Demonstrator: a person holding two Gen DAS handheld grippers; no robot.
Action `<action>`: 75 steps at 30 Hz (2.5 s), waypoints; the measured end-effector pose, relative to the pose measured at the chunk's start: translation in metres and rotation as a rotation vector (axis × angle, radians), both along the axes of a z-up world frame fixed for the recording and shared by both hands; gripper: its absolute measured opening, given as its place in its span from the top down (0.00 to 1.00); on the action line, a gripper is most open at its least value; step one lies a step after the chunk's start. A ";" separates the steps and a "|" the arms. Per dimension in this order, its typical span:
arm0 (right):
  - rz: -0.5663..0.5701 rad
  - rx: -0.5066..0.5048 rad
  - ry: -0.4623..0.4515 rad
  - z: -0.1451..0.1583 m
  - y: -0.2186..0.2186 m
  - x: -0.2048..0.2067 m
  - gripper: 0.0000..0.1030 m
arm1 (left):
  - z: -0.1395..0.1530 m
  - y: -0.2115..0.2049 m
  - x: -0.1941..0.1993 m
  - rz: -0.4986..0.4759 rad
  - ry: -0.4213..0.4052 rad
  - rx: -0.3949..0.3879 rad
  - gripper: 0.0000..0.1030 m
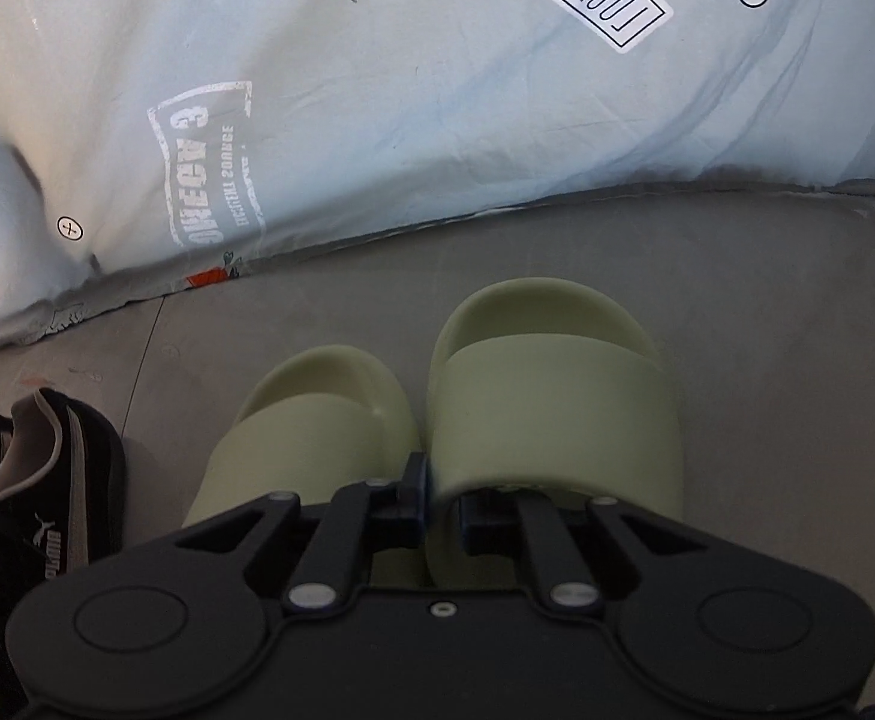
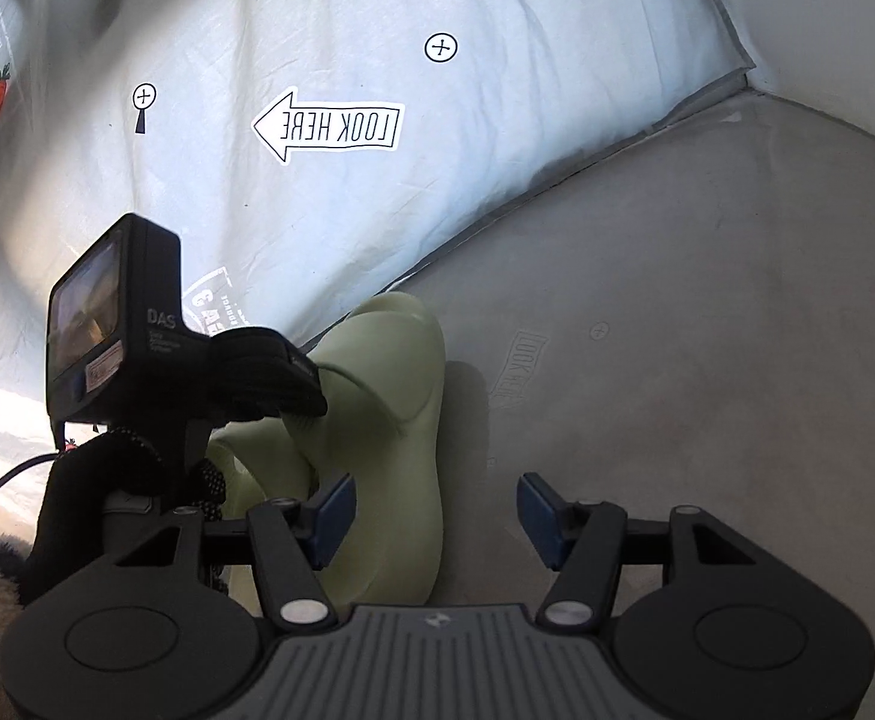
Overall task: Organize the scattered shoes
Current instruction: 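Regrasp the green slide with the left gripper, align it with its mate, release, then move the right gripper over the pair of green slides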
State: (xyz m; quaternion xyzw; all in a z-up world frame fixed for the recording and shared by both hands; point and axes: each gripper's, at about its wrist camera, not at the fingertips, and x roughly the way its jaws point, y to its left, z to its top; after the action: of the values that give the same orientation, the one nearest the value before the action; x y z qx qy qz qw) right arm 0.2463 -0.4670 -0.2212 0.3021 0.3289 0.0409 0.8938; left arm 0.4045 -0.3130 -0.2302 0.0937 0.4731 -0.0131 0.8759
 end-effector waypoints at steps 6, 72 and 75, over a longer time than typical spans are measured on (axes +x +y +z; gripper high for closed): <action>-0.018 0.005 0.002 -0.001 -0.009 -0.013 0.41 | -0.013 -0.007 -0.030 -0.023 0.076 -0.073 0.88; -0.190 -0.735 0.192 -0.010 -0.027 0.059 0.22 | 0.097 0.167 -0.138 0.109 -0.124 -0.113 0.48; -0.156 -0.570 0.063 0.006 0.003 0.041 0.21 | 0.096 0.166 -0.137 0.110 -0.115 -0.121 0.48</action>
State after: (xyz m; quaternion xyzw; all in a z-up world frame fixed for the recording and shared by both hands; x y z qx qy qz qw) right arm 0.2870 -0.4645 -0.2149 0.0645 0.3306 -0.1315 0.9323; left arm 0.2672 -0.1470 -0.1344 0.0153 0.4249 0.0118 0.9050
